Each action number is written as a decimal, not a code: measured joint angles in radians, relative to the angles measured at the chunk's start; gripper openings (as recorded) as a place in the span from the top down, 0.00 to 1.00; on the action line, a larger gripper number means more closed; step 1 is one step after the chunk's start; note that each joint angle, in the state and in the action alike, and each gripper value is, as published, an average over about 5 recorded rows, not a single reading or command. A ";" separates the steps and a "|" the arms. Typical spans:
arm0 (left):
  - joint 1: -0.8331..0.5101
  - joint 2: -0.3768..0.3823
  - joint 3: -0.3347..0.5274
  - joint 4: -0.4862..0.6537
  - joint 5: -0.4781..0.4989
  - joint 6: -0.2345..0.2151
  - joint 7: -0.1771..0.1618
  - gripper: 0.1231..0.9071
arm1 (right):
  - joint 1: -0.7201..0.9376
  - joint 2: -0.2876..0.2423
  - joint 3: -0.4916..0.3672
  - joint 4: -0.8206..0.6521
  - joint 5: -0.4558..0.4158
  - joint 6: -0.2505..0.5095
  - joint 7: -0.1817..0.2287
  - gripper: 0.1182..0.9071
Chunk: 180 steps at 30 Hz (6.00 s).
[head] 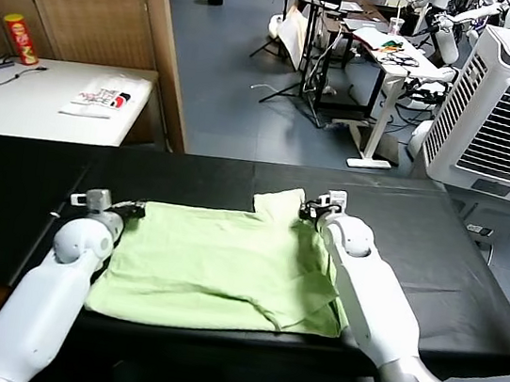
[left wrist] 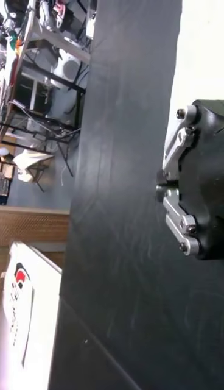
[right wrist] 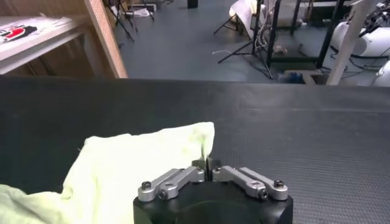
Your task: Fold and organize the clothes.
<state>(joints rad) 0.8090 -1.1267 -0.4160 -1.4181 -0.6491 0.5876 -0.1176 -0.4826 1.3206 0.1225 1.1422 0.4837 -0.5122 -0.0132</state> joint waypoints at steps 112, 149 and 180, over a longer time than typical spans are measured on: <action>0.533 0.056 -0.211 -0.528 -0.112 0.011 -0.078 0.14 | -0.457 -0.164 0.112 0.566 -0.042 -0.105 0.058 0.18; 0.522 0.045 -0.244 -0.483 -0.045 -0.070 -0.057 0.38 | -0.612 -0.150 0.192 0.693 -0.068 -0.050 0.056 0.18; 0.713 -0.057 -0.314 -0.564 -0.035 -0.125 -0.004 0.49 | -0.700 -0.178 0.217 0.850 -0.059 -0.055 0.054 0.14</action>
<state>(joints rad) 1.5220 -1.1838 -0.7303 -1.9819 -0.6838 0.4624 -0.1219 -1.1830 1.1425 0.3394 1.9926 0.4251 -0.5670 0.0411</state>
